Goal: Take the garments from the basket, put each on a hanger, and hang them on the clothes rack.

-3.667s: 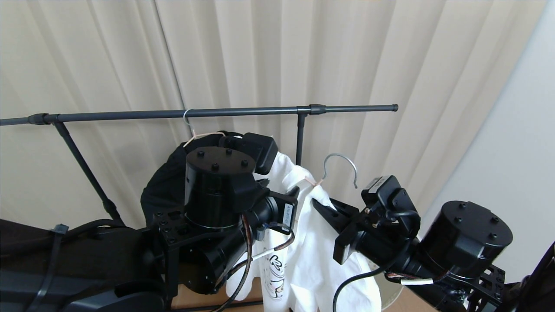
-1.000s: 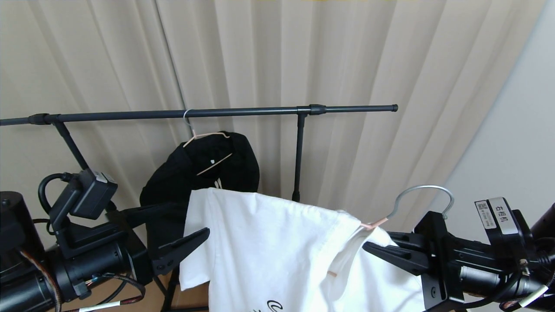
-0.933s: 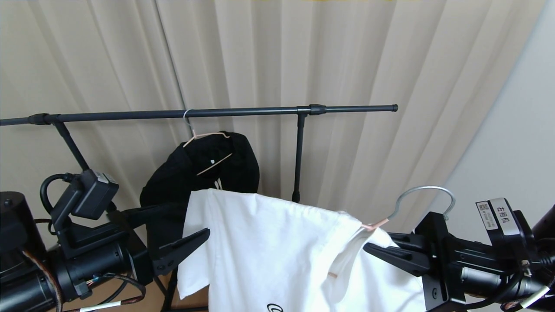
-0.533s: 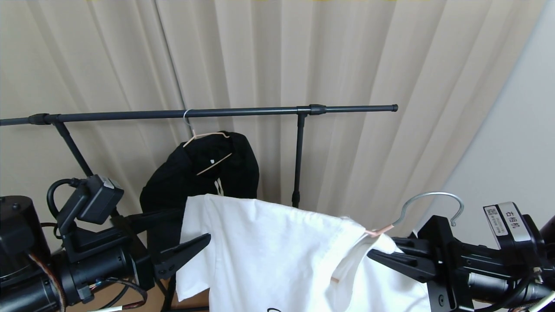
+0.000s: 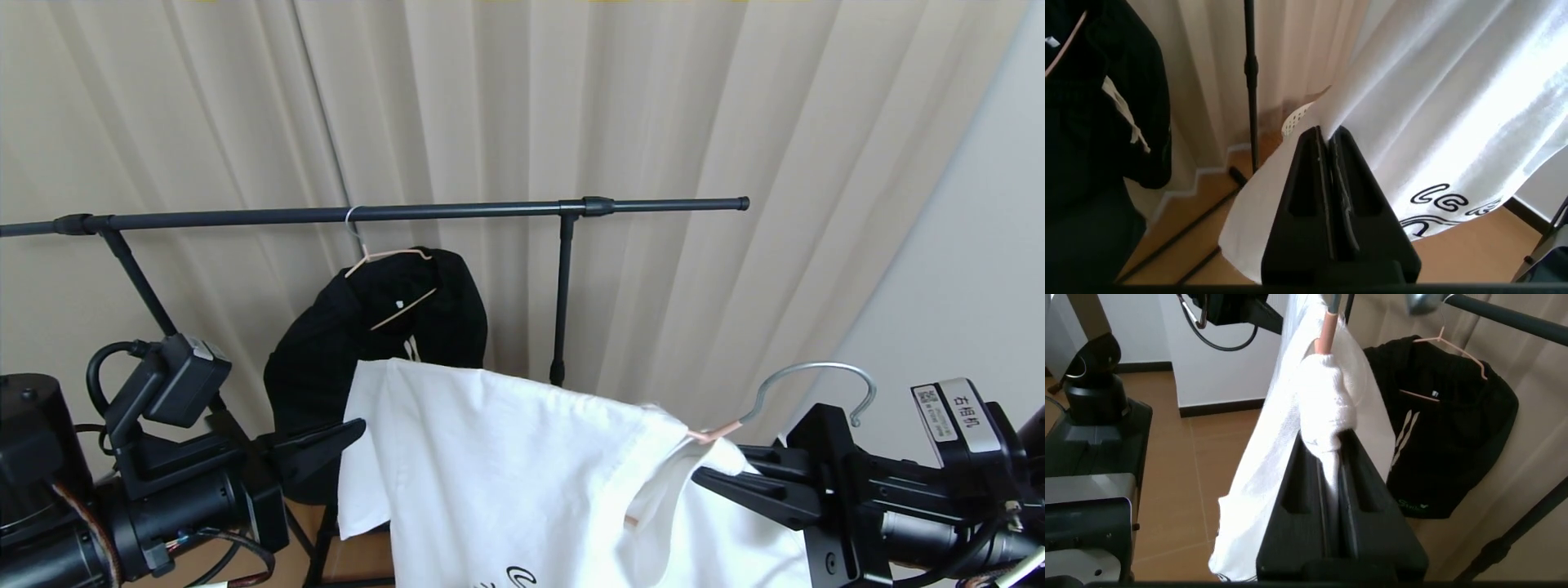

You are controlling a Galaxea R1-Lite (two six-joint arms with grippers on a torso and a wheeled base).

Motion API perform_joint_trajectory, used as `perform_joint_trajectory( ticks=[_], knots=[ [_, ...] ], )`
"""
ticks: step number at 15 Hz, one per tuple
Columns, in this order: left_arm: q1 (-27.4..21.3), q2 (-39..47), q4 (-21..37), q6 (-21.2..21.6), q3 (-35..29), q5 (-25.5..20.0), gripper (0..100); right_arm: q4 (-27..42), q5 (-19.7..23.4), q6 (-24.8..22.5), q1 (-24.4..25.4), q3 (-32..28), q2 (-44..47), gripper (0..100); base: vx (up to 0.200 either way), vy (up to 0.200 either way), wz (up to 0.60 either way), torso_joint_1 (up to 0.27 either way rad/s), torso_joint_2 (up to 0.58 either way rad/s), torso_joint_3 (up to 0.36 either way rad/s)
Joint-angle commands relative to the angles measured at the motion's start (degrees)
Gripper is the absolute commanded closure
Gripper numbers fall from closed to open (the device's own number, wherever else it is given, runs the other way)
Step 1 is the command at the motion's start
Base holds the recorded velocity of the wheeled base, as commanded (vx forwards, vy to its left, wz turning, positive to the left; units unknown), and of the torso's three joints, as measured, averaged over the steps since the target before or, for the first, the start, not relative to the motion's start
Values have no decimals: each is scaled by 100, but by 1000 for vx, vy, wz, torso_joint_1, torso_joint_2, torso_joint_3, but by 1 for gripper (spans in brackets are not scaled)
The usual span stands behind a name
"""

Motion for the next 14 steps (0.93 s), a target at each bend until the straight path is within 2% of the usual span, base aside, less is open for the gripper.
perform_joint_trajectory(
  ticks=[1, 14],
  knots=[
    [7, 9, -2, 2, 4, 10, 100, -2, 2, -1, 1, -9, 31, 100, 0, 0, 0, 0, 0, 0],
    [578, 53, -2, 2, -154, 10, 100, 7, 2, 113, -386, -194, 58, 100, 0, 0, 0, 0, 0, 0]
  ],
)
